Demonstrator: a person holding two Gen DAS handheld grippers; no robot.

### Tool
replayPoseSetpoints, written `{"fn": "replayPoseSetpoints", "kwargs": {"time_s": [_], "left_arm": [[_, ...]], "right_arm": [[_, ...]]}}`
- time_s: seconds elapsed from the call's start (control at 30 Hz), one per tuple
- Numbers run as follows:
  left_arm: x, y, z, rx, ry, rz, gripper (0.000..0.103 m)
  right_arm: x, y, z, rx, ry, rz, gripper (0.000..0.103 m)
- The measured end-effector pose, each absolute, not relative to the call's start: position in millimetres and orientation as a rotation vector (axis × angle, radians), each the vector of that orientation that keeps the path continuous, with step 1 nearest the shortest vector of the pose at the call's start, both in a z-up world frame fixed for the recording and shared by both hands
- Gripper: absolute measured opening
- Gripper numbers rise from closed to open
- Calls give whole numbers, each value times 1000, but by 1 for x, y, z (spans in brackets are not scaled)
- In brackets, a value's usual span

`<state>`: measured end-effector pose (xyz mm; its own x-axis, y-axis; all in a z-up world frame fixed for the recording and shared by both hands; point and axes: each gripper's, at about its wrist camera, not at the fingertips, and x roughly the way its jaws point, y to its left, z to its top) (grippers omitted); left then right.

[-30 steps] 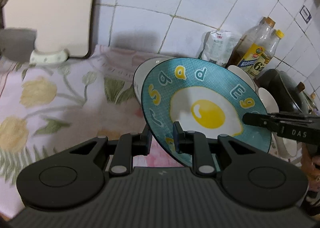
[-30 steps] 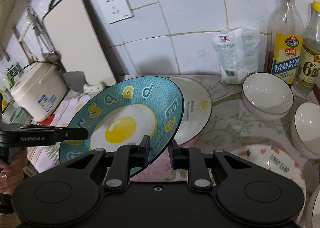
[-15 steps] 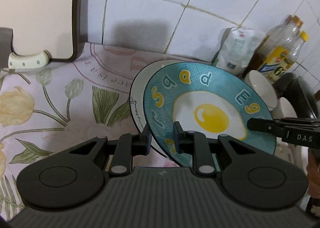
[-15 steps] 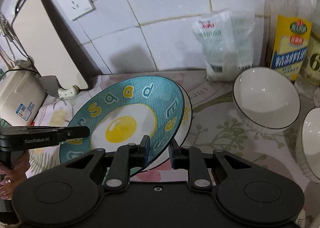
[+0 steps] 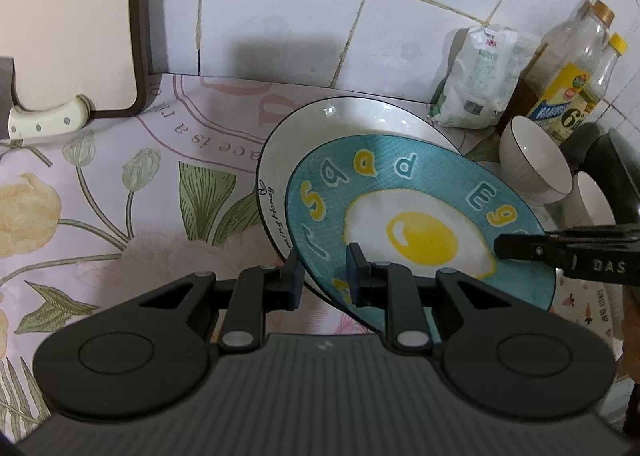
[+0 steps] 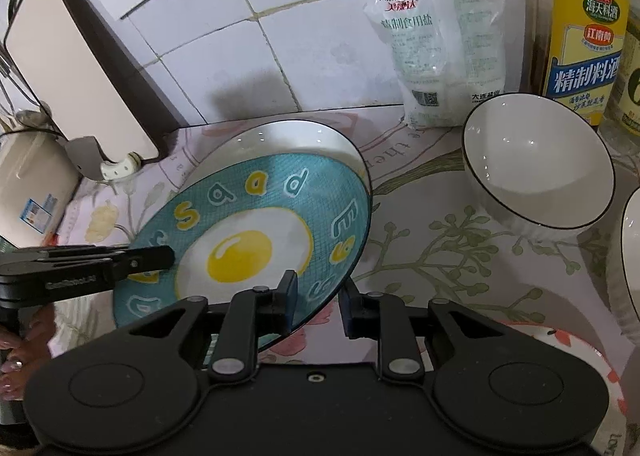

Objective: Organize plates and bowls
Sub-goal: 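Open both grippers and pull back from the stacked plates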

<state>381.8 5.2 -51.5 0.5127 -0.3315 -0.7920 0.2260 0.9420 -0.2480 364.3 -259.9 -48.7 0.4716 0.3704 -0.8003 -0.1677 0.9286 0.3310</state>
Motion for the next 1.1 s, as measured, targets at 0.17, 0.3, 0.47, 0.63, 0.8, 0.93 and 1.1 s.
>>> {"fn": "replayPoseSetpoints", "kwargs": {"time_s": [0.17,0.3,0.47,0.63,0.8,0.93,1.1], "left_arm": [[377,-2,-52,-69,955,-328,21],[375,-9,-52,-28,939,-297,22],[377,-17,-53,20,915,-236,26],[378,-18,-53,84,858,-122,41],[364,-10,-40,65,864,-142,42],[345,-4,-20,46,866,-176,48],[314,-1,5,35,862,-222,55]], "right_arm": [[366,-263,-59,216,1013,322,28],[368,-264,-64,231,1001,337,28],[374,-262,-70,232,989,334,29],[373,-248,-72,111,943,306,29],[367,-246,-65,76,909,302,30],[349,-251,-38,77,848,332,30],[316,-253,2,41,779,358,30]]}}
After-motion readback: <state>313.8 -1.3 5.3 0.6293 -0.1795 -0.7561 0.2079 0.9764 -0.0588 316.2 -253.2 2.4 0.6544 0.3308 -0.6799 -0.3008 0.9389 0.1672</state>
